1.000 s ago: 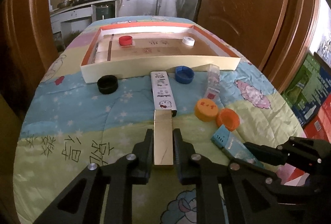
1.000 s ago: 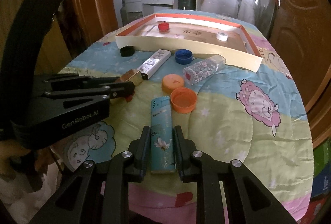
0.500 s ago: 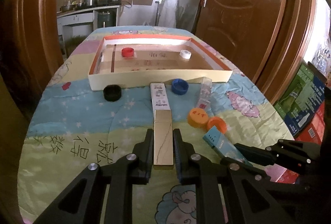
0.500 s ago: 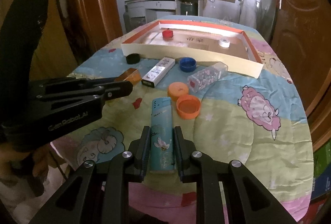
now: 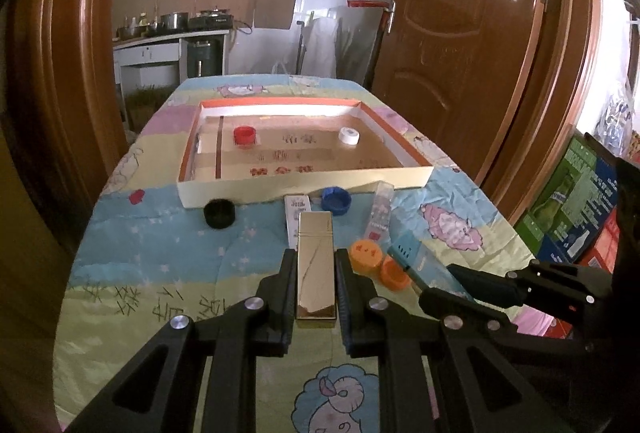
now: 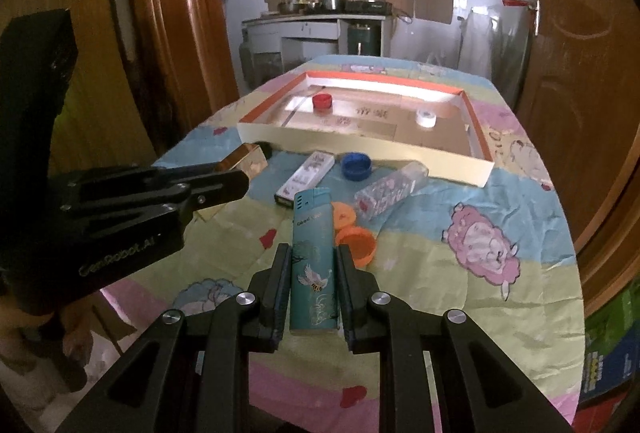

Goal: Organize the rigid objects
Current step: 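Lift the gold pack and blue lighter with both grippers over the box lid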

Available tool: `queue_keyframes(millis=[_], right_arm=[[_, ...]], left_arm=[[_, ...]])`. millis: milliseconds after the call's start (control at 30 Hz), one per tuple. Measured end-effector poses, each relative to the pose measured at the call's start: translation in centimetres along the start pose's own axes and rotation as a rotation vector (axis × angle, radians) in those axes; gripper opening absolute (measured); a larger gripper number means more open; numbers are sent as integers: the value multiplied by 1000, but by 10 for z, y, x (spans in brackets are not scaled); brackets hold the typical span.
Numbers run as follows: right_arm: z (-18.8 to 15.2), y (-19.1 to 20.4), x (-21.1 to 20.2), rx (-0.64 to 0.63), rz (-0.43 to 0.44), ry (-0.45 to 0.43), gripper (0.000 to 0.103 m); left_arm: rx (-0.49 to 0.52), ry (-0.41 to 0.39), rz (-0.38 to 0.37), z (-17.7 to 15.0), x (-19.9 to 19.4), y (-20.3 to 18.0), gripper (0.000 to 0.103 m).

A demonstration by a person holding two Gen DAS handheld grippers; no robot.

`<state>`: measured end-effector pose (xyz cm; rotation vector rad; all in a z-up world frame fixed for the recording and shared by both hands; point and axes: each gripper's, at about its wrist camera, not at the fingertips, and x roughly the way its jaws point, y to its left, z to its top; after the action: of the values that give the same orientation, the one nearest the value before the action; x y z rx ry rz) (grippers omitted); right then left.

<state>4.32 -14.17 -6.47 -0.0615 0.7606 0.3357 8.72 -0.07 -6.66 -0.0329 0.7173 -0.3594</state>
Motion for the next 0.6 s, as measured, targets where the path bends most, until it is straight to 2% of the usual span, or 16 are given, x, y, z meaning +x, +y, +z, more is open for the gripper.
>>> queue_keyframes(millis=[600], right_arm=[[57, -22, -13, -18, -53, -102, 22]], left_arm=[[64, -104, 50, 59, -14, -1, 18]])
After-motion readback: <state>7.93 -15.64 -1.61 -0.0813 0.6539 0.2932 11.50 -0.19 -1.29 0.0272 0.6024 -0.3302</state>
